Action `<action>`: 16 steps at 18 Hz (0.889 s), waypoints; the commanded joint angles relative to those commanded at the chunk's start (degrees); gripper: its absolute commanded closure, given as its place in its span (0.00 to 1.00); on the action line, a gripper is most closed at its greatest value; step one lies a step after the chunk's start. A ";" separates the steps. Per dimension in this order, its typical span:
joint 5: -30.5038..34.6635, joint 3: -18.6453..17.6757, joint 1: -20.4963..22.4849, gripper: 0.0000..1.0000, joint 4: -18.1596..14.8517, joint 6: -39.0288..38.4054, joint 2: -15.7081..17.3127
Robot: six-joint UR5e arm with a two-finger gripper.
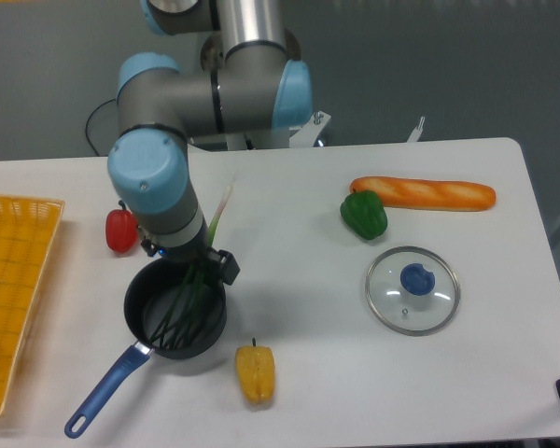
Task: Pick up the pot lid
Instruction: 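Raise the gripper up from above the black saucepan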
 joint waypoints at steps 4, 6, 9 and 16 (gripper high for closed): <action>-0.88 0.00 0.00 0.00 0.00 2.55 1.23; -0.71 -0.09 0.44 0.00 -0.17 5.01 1.23; 0.26 -1.22 1.23 0.00 -0.44 6.69 1.32; 0.35 -4.74 2.20 0.00 0.00 6.69 3.87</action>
